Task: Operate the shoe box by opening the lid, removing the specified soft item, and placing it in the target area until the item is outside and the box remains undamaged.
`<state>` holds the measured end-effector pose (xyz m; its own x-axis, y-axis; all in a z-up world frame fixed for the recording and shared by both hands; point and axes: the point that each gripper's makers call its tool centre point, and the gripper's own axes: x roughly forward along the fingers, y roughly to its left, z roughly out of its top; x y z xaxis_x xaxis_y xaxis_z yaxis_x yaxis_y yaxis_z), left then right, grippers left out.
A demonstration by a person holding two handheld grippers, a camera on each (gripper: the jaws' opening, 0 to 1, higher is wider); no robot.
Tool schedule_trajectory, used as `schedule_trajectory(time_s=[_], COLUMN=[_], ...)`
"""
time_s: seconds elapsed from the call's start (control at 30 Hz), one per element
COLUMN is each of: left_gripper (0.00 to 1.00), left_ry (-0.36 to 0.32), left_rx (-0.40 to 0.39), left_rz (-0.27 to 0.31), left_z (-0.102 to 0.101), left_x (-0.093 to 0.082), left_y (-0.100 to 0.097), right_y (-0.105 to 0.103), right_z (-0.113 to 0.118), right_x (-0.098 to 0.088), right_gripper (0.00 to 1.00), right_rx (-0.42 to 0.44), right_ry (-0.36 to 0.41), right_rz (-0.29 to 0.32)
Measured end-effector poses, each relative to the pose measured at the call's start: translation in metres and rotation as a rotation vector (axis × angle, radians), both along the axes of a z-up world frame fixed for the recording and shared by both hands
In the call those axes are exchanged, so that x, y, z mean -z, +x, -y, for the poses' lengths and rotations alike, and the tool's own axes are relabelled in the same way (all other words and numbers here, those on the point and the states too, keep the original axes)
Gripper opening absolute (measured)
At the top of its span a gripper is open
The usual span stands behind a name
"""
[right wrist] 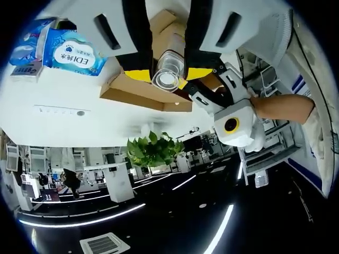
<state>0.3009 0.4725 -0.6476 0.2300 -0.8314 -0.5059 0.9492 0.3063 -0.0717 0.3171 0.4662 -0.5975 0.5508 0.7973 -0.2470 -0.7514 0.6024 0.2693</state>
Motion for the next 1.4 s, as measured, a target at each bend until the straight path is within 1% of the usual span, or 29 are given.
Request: schedule_trajectory(time_s=[0.07,0.2,0.33,0.5,0.6,1.03,1.2,1.4], left_gripper=[0.37,0.42,0.52,0.58,0.61,0.76,0.78,0.8], left_ry=[0.003,-0.003,-0.008,-0.027,-0.031,-0.008,0.009,-0.001], left_rx=[-0.006,-0.023,-0.049,-0.12,-0.148,-0.258,-0.289,-0.338], left_rz=[0.007,0.005,0.012,0.01,0.013,0.004,0.006,0.028], left_z=[-0.001,-0.005,-0.012,-0.029,-0.038,-0.083,-0.094,-0.109], left_x=[0.0,-0.002,-0.005,-0.009,-0.01,-0.008,-0.009,-0.018], left_y=[0.004,0.009,0.014,0.024,0.027,0.023,0.019,0.015], right_y=[0.005,0.013,0.023,0.037,0.044,0.076,0.089,0.106], right_z=[0.003,0.01,0.018,0.029,0.035,0.071,0.082,0.092], right_x=[-0.002,-0.007,-0.013,-0.021,-0.024,-0.034,-0.031,-0.024], right_gripper=[0.19,0.19,0.19,0.19,0.19,0.19,0.19,0.19], right_rx=[0.008,0.018,0.026,0.037,0.045,0.081,0.082,0.082], right_ry=[0.005,0.006,-0.003,-0.011,-0.017,-0.064,-0.097,-0.135], right_rz=[0.001,0.014,0.03,0.052,0.062,0.121,0.14,0.161])
